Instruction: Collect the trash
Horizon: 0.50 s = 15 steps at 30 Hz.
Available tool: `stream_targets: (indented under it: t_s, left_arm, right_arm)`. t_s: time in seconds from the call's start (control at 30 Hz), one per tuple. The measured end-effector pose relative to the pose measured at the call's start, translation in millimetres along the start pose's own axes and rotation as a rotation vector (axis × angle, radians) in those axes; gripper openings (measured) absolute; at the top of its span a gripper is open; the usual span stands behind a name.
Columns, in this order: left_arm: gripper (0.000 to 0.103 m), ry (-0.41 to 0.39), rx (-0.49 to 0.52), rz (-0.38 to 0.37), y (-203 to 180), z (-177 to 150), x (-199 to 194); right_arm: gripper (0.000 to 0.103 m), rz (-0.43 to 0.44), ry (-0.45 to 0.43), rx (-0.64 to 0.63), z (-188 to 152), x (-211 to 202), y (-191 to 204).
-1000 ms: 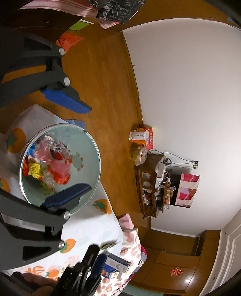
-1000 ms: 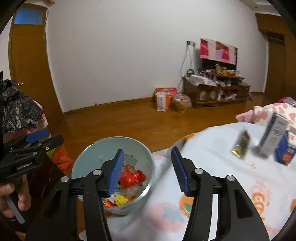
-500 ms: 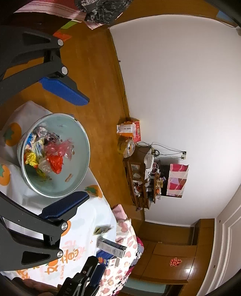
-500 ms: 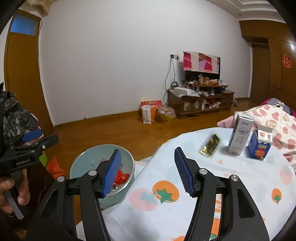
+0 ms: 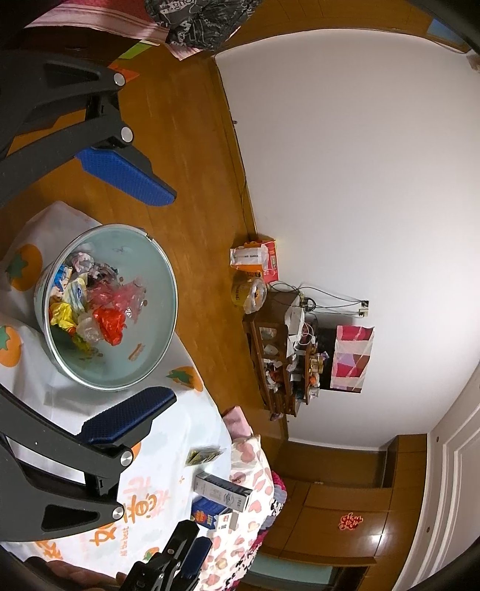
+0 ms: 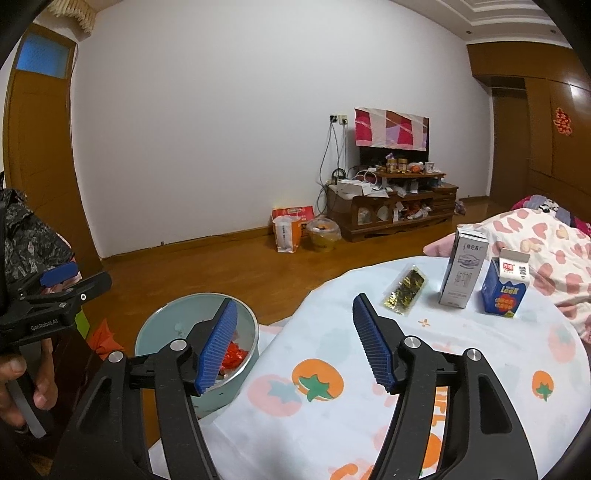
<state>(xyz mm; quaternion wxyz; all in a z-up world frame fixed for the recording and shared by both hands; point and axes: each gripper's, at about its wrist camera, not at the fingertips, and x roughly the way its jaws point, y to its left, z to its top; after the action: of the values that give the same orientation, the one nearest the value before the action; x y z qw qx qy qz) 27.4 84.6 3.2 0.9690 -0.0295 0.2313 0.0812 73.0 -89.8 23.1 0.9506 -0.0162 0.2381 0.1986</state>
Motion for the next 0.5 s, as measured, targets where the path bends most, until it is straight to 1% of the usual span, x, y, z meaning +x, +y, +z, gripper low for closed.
stream_targets:
  t_s: [0.2,0.33,0.5]
  left_arm:
    - [0.096,0.001,0.003,0.005,-0.5,-0.6,0.0]
    - [0.096,0.005,0.007,0.013,-1.8,-3.0,0.2]
    - [0.096,0.008,0.011,0.010,-2.3,-3.7,1.3]
  right_arm:
    - [0.066,-0.006,-0.005,0.003,0.4,-2.5,-2.7]
    - [0.070,-0.013,-0.021,0.005,1.5,-6.7,-3.0]
    - [0.070,-0.015,-0.027,0.007,0.5,-8.1,-3.5]
